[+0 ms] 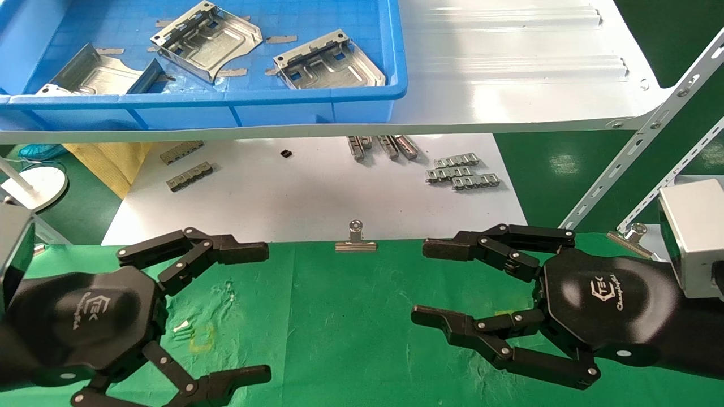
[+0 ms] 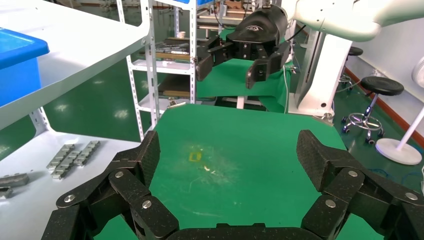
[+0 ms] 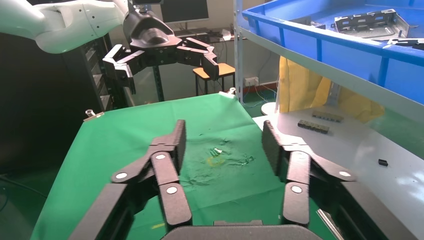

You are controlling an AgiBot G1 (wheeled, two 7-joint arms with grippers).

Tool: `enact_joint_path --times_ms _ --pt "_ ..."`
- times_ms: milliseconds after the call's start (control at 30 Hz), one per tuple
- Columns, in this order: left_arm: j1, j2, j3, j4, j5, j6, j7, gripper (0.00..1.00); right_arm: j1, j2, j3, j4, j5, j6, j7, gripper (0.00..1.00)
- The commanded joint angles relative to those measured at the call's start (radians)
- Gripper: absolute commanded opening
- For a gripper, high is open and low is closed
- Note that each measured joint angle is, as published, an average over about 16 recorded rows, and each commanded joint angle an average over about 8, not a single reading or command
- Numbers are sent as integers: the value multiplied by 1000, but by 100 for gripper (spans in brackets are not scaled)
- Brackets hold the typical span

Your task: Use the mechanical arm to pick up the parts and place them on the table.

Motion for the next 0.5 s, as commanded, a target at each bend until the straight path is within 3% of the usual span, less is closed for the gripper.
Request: enact_joint_path --times_ms 33,500 --pt "0 0 0 0 0 0 0 100 0 0 0 0 0 0 0 0" --pt "0 0 0 0 0 0 0 100 0 0 0 0 0 0 0 0"
